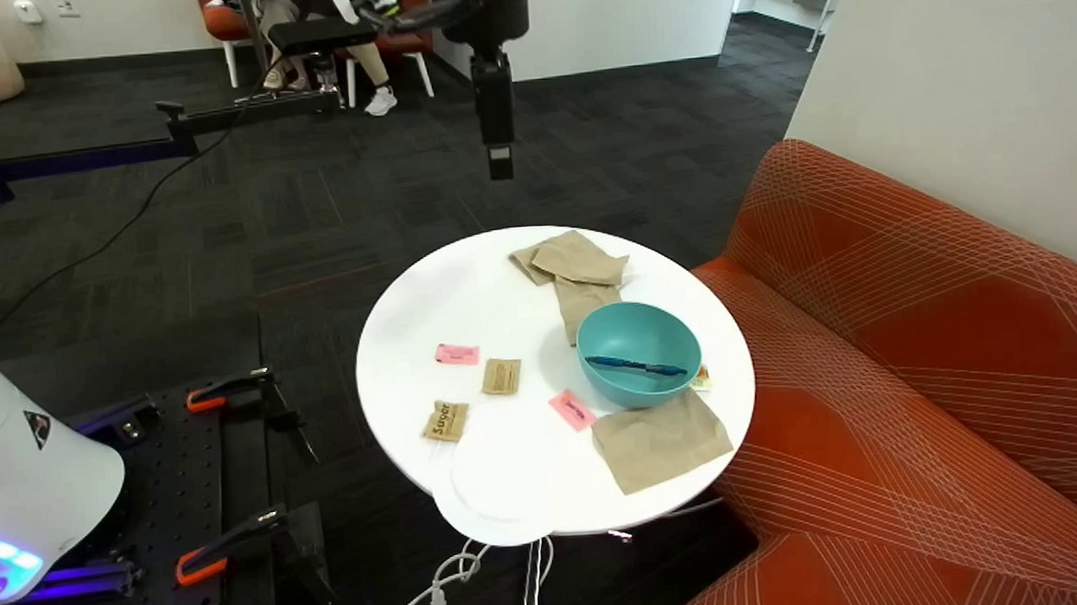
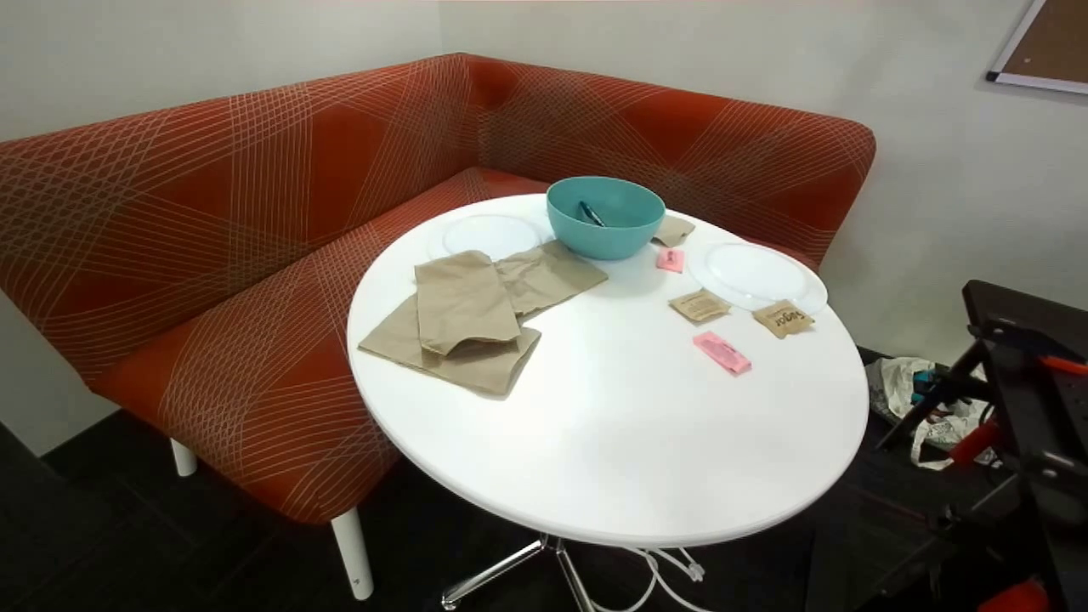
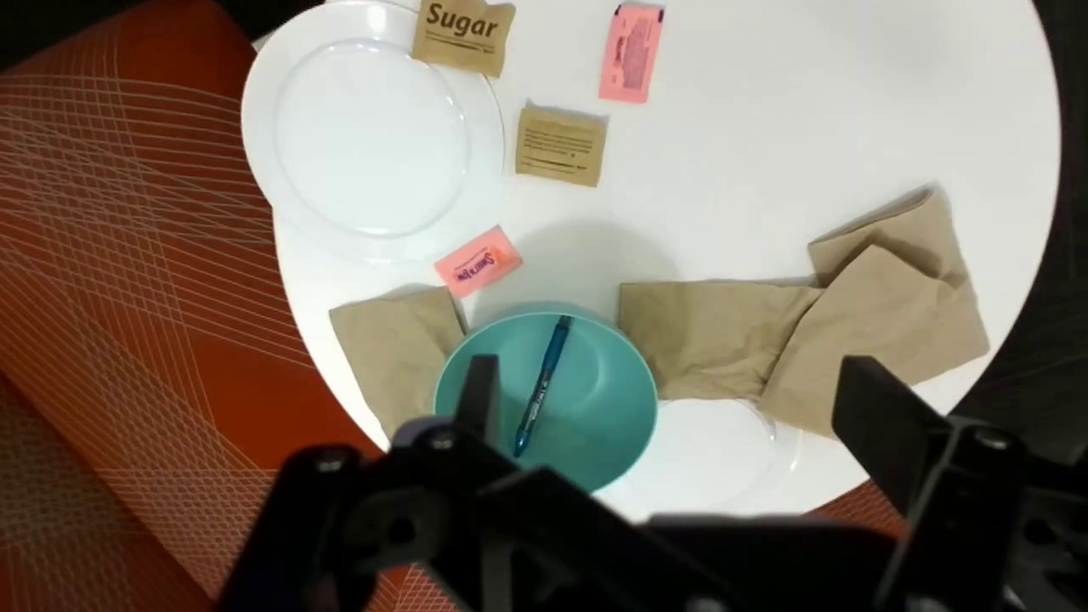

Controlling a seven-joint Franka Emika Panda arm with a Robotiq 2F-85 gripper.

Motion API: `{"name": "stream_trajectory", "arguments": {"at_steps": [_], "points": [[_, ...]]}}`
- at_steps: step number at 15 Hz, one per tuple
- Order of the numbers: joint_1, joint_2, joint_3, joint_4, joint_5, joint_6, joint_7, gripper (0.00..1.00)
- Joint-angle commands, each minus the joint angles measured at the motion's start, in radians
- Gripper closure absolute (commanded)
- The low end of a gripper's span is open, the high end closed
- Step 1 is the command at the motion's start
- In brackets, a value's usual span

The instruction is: Put the pen on the table

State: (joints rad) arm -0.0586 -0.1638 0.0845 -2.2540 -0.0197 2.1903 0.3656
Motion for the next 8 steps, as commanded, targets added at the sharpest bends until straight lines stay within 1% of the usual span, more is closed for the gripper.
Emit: {"name": "stream_trajectory", "arguments": {"at_steps": [1,5,8], "points": [[-0.002,0.155,-0.029,0.078,-0.042,0.066,0.096,0.0],[0.013,0.296,-0.078,0.127,-0.072,0.166,0.176,0.0],[0.028,0.388,-0.115,0.172,-0.071,0.216,0.199,0.0]]}}
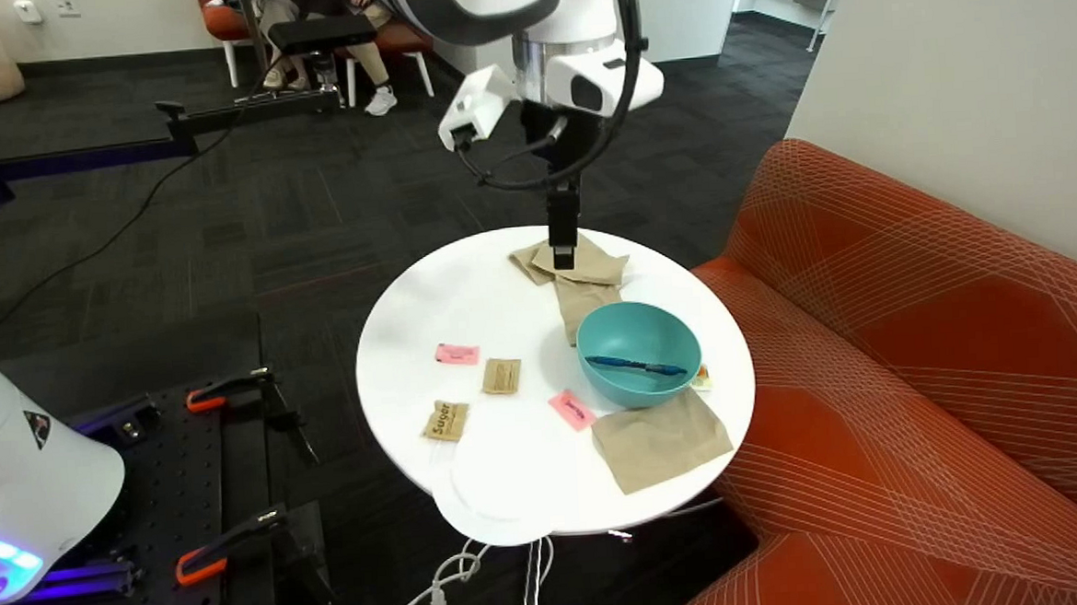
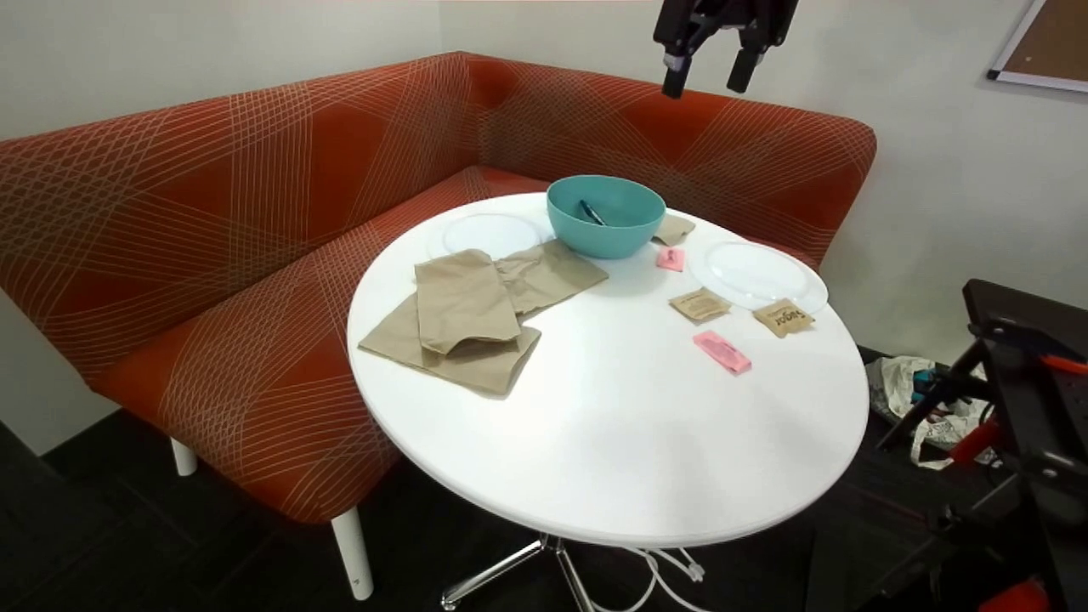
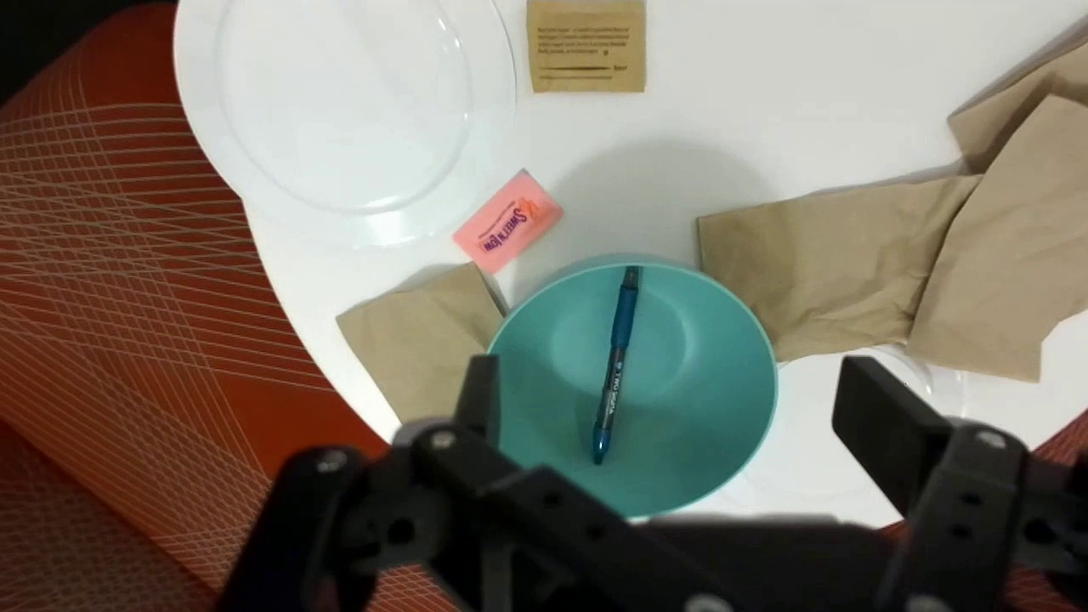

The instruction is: Put the pen on the table

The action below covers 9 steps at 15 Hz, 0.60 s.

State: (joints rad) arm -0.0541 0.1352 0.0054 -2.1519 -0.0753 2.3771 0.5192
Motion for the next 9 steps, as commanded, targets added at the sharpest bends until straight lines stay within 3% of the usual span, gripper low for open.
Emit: {"name": "stream_trajectory", "arguments": {"at_steps": [1,9], "points": [[0.029,0.12,-0.046,0.089,-0.011,0.047,0.039,0.0],[0.074,0.327,-0.117,0.226,0.02,0.163,0.04,0.0]]}}
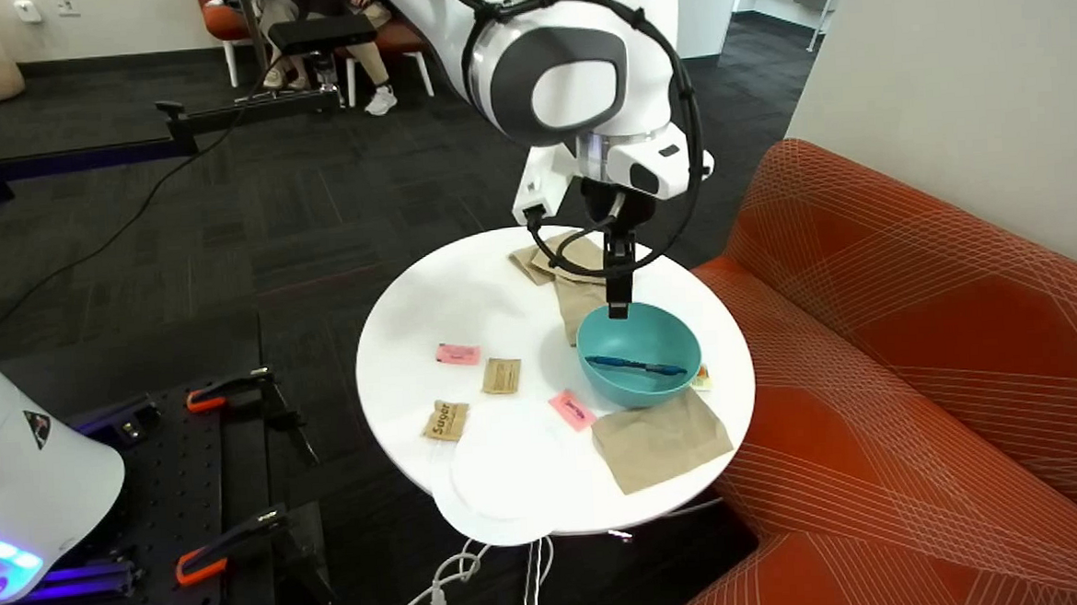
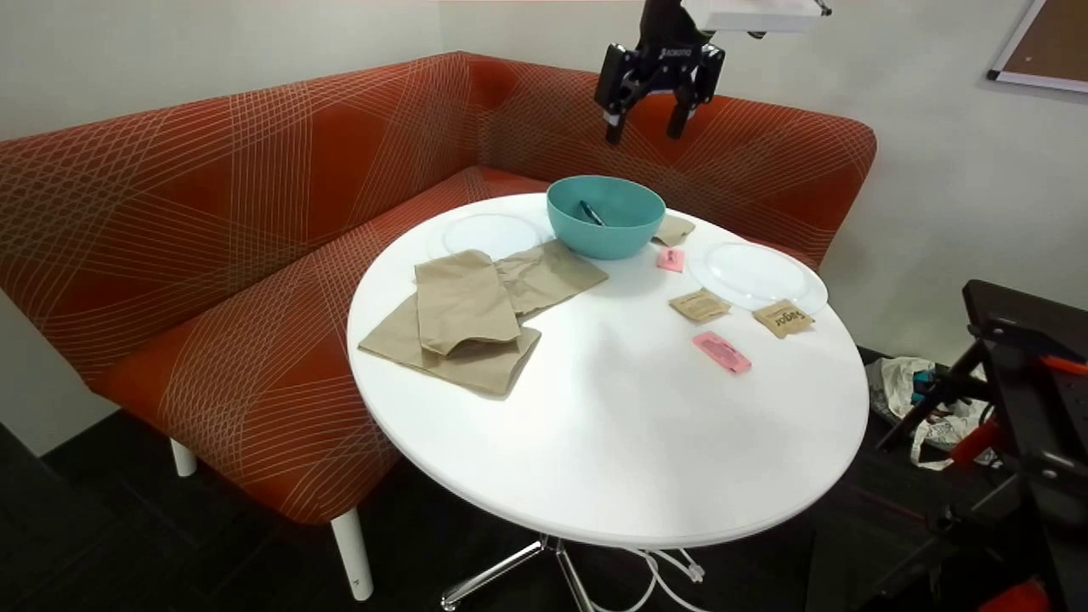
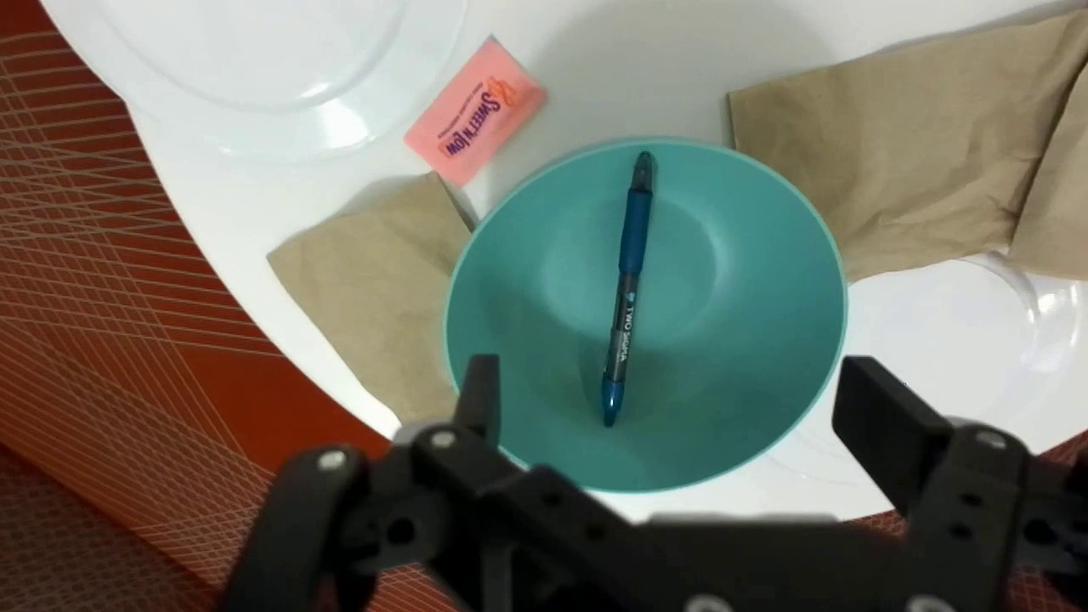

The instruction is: Put the pen on the table

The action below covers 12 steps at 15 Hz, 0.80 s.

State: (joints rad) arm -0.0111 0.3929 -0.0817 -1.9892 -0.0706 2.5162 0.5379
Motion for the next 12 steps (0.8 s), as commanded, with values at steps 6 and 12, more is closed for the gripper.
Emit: {"name": "stream_trajectory", "arguments": {"at_steps": [6,12], "points": [[0.047,0.186,-0.049,0.155,0.043,0.042,0.003,0.0],[0.052,0.284,-0.055,0.241,0.074,0.036,0.0,0.0]]}}
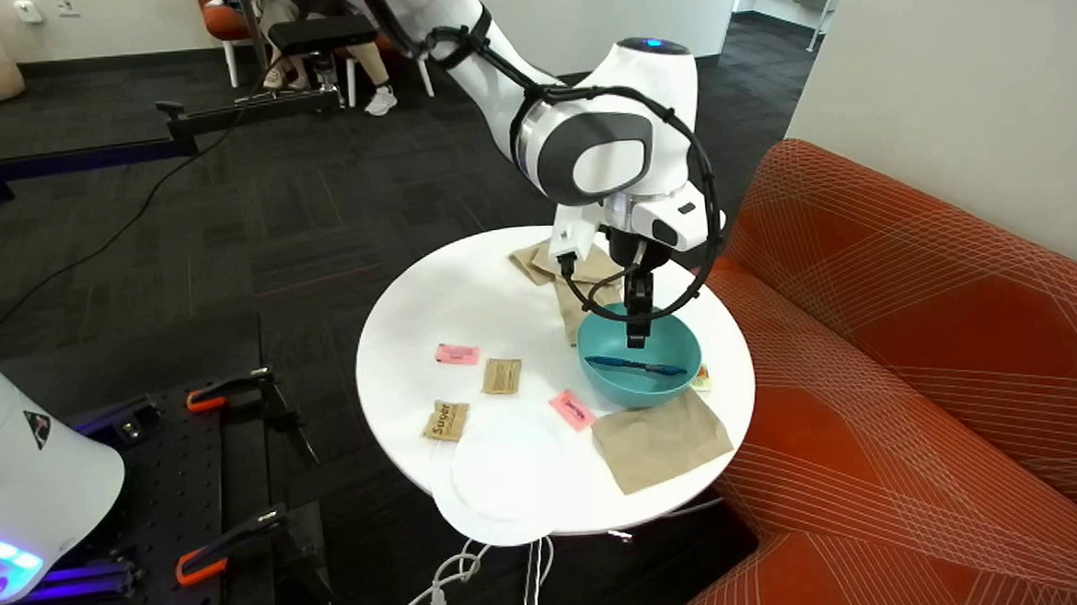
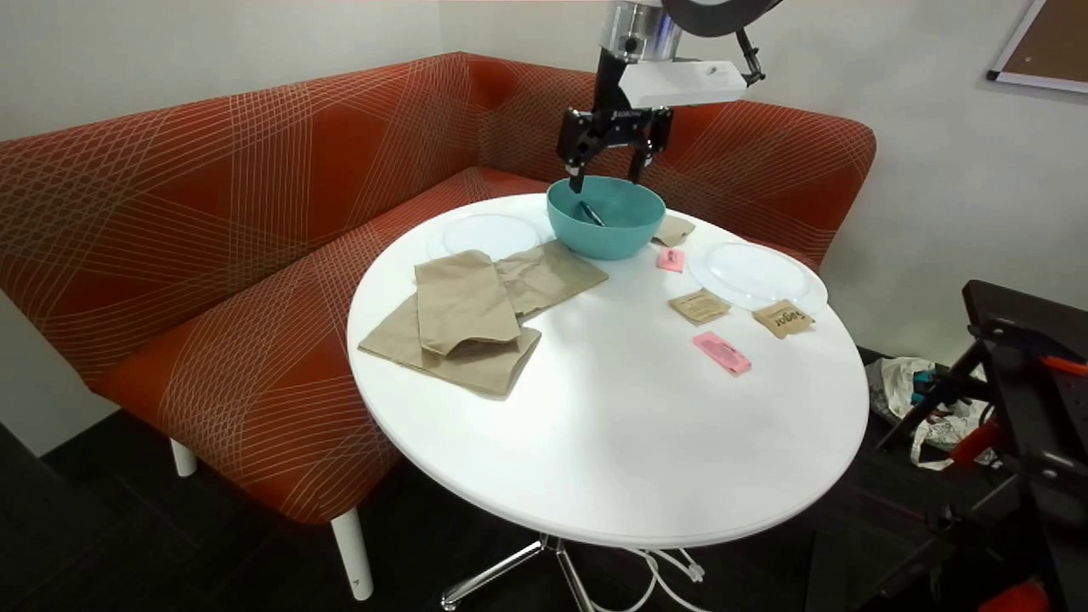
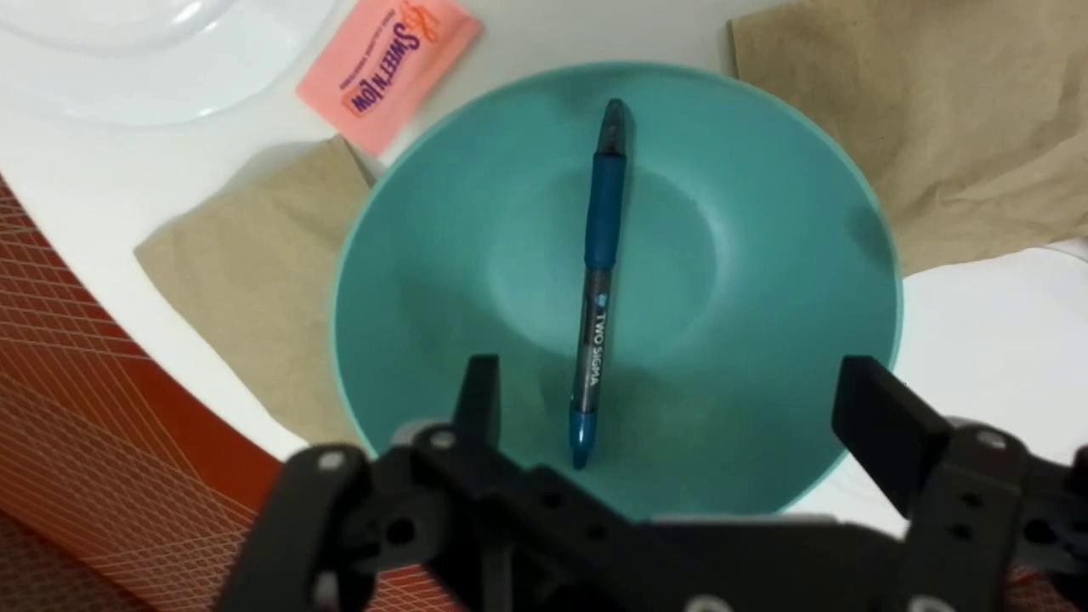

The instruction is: Put the pen on the table

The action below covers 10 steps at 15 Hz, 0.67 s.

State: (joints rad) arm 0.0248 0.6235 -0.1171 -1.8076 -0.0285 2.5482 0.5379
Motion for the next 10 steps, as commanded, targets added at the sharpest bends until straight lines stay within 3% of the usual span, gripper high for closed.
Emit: {"name": "stream_trajectory", "arguments": {"at_steps": [1,9,10], "points": [[0.013,0.07,-0.018,0.074,0.042,0.002,-0.002,0.0],[-0.001,0.175,-0.024,0.155,0.105,-0.007,-0.008,0.0],[-0.001,0.183,-0.026,0.16,0.109,-0.004,-0.007,0.25]]}}
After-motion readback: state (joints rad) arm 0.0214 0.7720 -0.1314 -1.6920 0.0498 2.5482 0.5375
